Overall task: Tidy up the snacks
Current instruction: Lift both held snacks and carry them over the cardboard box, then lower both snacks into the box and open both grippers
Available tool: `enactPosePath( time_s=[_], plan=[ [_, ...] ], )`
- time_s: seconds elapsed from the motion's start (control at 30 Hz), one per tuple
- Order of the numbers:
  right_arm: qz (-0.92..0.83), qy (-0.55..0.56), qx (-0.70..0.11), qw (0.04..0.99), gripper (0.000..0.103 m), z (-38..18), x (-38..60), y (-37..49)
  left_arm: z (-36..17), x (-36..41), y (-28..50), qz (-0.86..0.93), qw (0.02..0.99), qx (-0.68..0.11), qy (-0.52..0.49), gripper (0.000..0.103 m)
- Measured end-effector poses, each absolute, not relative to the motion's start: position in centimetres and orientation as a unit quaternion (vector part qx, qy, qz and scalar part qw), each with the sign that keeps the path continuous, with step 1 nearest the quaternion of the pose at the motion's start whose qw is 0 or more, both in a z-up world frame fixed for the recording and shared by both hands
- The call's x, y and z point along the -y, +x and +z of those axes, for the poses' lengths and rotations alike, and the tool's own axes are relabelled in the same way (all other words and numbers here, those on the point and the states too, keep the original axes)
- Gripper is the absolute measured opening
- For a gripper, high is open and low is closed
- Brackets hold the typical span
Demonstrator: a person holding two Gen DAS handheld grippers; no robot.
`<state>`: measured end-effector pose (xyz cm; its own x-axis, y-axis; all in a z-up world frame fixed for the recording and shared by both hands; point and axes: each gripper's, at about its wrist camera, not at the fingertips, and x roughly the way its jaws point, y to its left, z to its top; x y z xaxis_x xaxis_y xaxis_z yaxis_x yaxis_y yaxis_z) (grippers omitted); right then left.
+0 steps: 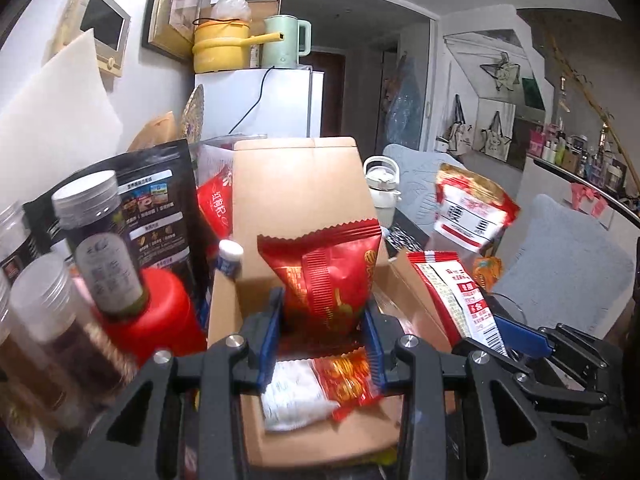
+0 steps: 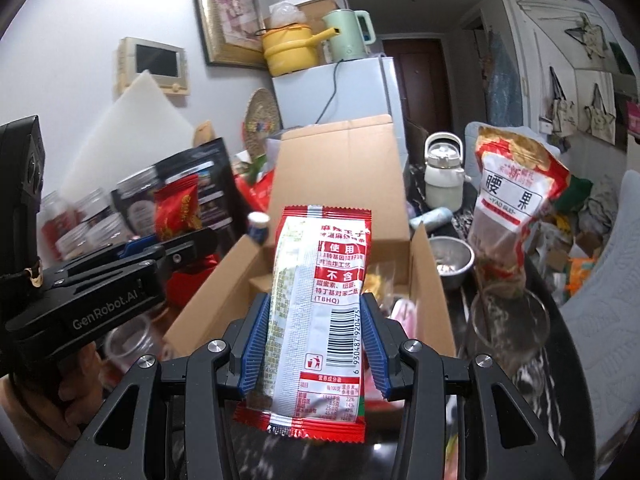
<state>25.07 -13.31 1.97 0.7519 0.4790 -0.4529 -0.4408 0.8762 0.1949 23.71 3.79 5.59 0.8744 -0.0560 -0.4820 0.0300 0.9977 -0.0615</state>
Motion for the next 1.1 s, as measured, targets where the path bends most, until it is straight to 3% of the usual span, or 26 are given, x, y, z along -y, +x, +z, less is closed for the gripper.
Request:
enactPosePath(
  time_s=[0.5,1.1],
  plan=[
    [0.225,0.011,-0.267,0.937,0.044,0.2,12.0,31.5,2.9,-4.6,31.2,-0.005,0.96,-0.281,-0.014,0.036],
    [0.203,-0.007,-0.313,0.928,0.044,-3.5,10.6,35.0,-0.8,-3.8,34.7,-0.011,0.936,-0.351,-0.008,0.036]
  ],
)
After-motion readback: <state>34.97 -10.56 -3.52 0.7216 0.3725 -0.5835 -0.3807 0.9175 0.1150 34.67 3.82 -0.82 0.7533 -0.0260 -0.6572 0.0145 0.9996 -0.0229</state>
